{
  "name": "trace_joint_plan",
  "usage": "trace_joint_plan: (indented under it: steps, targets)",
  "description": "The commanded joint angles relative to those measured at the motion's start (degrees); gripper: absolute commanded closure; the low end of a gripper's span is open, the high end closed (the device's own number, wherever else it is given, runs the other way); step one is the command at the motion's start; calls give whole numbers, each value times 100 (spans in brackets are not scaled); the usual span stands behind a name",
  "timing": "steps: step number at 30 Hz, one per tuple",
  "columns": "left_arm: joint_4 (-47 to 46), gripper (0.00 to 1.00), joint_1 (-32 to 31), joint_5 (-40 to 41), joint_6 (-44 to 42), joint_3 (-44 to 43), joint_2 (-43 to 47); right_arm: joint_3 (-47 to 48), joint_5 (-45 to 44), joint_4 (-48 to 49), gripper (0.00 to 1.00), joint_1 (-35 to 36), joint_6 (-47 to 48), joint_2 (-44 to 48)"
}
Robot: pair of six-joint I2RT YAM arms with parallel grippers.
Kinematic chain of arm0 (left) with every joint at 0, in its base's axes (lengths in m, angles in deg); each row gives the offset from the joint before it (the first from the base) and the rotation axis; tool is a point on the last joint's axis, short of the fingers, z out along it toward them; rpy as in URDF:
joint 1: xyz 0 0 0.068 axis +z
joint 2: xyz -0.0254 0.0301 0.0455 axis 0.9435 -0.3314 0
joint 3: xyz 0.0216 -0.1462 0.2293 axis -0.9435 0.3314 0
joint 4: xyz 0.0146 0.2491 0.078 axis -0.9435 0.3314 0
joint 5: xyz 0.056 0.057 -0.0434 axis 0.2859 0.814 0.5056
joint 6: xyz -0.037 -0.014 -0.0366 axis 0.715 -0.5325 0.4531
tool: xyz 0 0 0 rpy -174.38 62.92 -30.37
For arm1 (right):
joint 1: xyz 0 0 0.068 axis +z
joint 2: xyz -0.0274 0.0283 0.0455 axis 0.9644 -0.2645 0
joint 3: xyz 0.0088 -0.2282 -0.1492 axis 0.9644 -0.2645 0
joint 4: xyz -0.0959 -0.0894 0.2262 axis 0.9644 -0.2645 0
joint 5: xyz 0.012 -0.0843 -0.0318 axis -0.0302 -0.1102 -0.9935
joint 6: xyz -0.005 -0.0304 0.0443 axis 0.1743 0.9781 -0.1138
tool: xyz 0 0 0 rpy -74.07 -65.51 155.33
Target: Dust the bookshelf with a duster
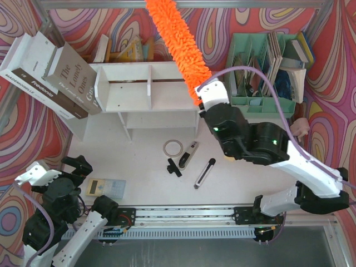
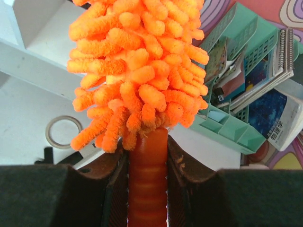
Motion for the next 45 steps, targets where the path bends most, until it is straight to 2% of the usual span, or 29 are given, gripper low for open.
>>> trace_joint_plan:
  steps: [1,6,9,18,25,29,41,45]
  targets:
    - [19,2,20,21,9,71,30,-162,194,738,100,2,211,227]
    - [17,2,14,21,4,68,-26,-613,1005,899,100,21,245,227]
    - [16,2,19,26,3,73,-45,-851,1180,1058,100,20,216,294]
    - [19,2,20,30,-13,67,-114,-1306,704,1096,100,12,243,77]
    - [18,2,15,30,-6,70,-123,-1423,744,1131,100,11,219,-60]
    - [4,2,14,23,-20,71,-124,-1569,388,1233,100,-20,327,-123]
    - [-6,2,15,4,-30,71,-71,-1546,-212,1126,100,-485,337,-125]
    - [-15,2,19,-2,-25,78,-55,-1387,-607,1315,100,-712,679,62]
